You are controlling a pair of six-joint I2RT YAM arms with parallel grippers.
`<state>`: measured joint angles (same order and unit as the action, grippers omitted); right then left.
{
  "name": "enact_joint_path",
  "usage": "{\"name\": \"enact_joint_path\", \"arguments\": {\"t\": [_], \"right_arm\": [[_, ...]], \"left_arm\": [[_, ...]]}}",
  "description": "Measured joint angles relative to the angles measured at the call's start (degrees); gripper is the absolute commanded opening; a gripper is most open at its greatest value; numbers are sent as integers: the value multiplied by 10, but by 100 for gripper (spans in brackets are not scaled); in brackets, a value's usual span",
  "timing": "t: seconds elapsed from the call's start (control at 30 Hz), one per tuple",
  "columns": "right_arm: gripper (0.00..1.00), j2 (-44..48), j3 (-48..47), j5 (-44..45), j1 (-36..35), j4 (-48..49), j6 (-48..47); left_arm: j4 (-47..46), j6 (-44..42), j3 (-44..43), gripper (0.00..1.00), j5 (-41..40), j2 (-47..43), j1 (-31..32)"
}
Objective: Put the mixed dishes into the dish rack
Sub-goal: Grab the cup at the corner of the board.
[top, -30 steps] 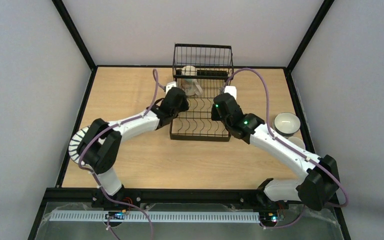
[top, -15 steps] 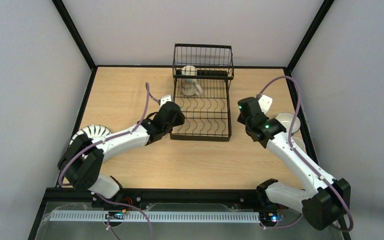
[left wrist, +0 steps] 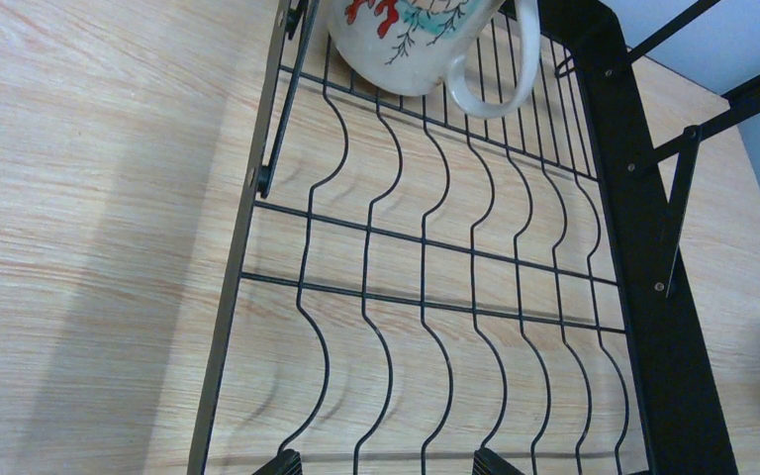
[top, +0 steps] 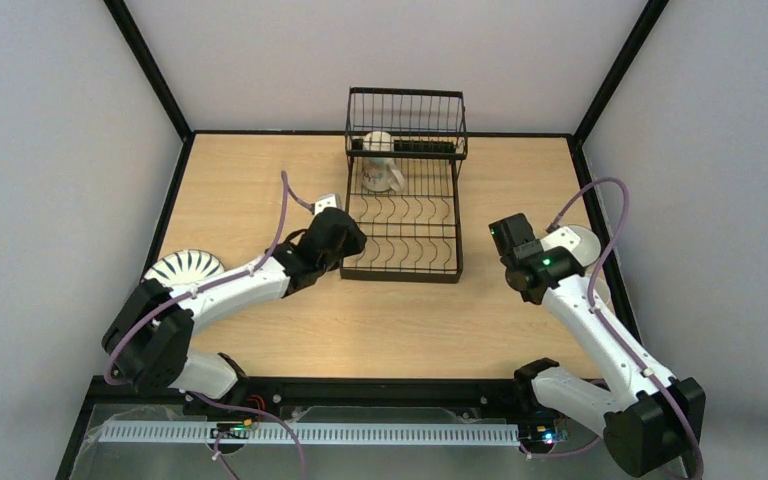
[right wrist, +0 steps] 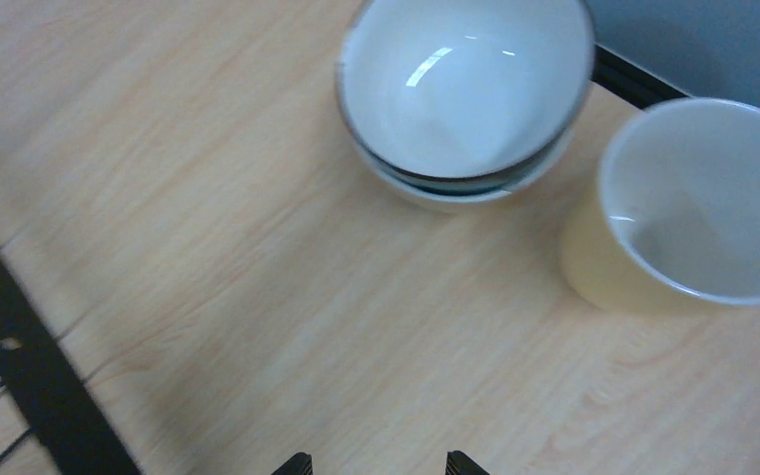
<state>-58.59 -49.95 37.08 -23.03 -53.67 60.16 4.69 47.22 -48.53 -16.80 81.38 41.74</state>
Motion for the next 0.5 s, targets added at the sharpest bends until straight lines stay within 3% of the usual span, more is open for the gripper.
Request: {"name": "enact_joint_path", "arguments": {"t": [0.2, 0.5], "right_arm": [[76, 0, 2, 33, 9, -86, 91], [77, 0, -5, 76, 55, -161, 132]], "left_arm": [[0, 2, 8, 99, 14, 0, 1], [0, 2, 8, 99, 28, 0, 3]]}}
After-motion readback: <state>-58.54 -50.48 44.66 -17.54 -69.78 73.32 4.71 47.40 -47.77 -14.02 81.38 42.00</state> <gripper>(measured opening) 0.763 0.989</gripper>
